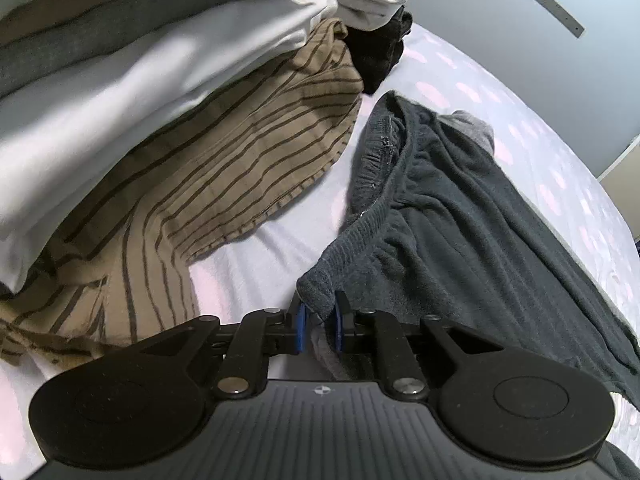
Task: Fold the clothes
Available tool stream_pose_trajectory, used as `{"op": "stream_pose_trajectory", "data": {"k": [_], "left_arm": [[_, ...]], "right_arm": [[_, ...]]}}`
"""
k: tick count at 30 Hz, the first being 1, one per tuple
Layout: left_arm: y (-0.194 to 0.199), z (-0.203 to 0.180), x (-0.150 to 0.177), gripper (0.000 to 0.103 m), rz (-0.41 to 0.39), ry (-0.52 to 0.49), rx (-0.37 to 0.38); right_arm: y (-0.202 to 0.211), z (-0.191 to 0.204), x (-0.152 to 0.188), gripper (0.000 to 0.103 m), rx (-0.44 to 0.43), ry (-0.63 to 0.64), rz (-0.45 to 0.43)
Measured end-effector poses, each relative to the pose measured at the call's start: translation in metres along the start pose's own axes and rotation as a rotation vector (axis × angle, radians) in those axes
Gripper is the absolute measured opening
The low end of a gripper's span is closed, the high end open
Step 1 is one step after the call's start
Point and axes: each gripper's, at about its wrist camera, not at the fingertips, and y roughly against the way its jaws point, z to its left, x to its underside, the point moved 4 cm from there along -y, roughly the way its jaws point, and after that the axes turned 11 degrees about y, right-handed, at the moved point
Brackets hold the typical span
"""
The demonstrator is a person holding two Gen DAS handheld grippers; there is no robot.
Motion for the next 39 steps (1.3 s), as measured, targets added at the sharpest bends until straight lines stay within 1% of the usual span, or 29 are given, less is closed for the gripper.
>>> {"op": "stream_pose_trajectory", "data": {"k": [2,6,11,13,16,17,18,20,24,29,31,33,35,37,39], "left_arm": [[-0.001,0.003,0.000,0.015,0.009,0.007,-0.009],[-0.001,0.004,-0.001,0.015,0.017,0.015,-0.012],[0.001,-0.001,-0.001,0.017,0.007,-0.002,-0.003],[0.000,-0.002,-0.001,0.021,0.014,-0.008,-0.004],[-0.006,-0.001,0.000,0.021,0.029,-0.013,-0.019],[-0.007,-0.001,0.000,0.021,0.032,-0.018,-0.023],[-0.009,-0.002,0.001,0.017,0.031,-0.025,-0.025],[-0.008,-0.004,0.000,0.014,0.011,-0.047,-0.033],[-0.001,-0.007,-0.004,0.011,-0.069,-0.073,-0.069],[0.008,0.001,-0.014,0.010,-0.155,-0.024,-0.100],[0.010,0.002,-0.016,0.010,-0.180,-0.020,-0.103],[0.011,-0.001,-0.017,0.010,-0.200,-0.038,-0.108],[0.010,-0.004,-0.017,0.010,-0.203,-0.065,-0.125],[0.009,-0.004,-0.017,0.010,-0.201,-0.059,-0.127],[0.014,-0.005,-0.020,0.010,-0.213,-0.047,-0.111]], "right_arm": [[-0.019,-0.013,0.010,0.007,0.039,-0.030,0.045],[-0.045,-0.013,0.031,0.007,0.024,-0.055,0.130],[-0.056,0.002,0.047,0.007,-0.017,-0.012,0.140],[-0.061,0.003,0.048,0.007,-0.029,-0.008,0.128],[-0.064,0.000,0.045,0.007,-0.051,-0.014,0.132],[-0.064,-0.002,0.042,0.007,-0.062,-0.019,0.136],[-0.062,-0.003,0.038,0.007,-0.073,-0.024,0.128],[-0.057,-0.005,0.026,0.007,-0.095,-0.032,0.102],[-0.056,-0.007,-0.006,0.007,-0.099,-0.055,0.040],[-0.073,0.006,-0.048,0.007,-0.101,-0.134,0.006],[-0.083,0.019,-0.060,0.007,-0.097,-0.136,0.005],[-0.091,0.035,-0.068,0.007,-0.089,-0.112,0.006],[-0.095,0.049,-0.072,0.007,-0.082,-0.077,0.004],[-0.098,0.055,-0.073,0.007,-0.074,-0.054,0.004],[-0.099,0.055,-0.073,0.007,-0.073,-0.048,0.011]]}}
